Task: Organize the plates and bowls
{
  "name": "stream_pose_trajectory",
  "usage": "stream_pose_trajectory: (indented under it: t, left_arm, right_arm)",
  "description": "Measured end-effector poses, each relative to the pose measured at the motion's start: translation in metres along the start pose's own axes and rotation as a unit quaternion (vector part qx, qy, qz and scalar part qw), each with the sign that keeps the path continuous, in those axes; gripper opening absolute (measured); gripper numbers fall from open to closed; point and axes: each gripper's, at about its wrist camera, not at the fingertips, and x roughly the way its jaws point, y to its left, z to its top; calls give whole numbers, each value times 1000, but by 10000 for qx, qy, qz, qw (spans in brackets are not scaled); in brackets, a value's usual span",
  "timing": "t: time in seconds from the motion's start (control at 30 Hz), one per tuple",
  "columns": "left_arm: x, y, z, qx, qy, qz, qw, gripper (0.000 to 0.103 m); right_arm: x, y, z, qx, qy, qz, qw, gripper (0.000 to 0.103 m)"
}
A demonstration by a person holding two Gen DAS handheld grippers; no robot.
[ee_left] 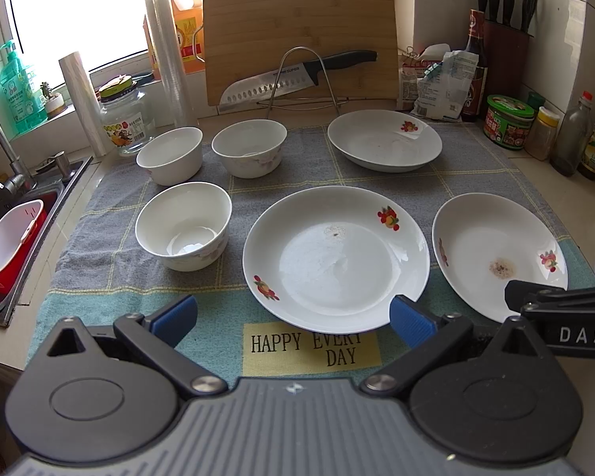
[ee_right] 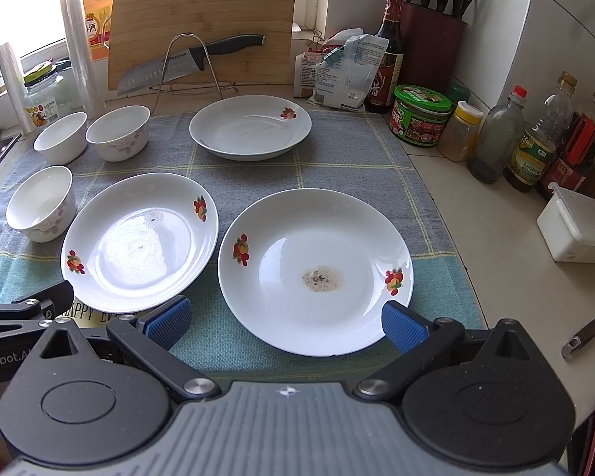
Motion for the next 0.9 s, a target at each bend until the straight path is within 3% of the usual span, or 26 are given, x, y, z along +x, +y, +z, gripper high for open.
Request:
stream_pose_trajectory:
  t: [0.9]
  left_arm:
    - [-2, 3, 3, 34, -58, -44, 10000, 102]
  right_arm:
    - [-5, 3, 0, 16, -59, -89, 9999, 103]
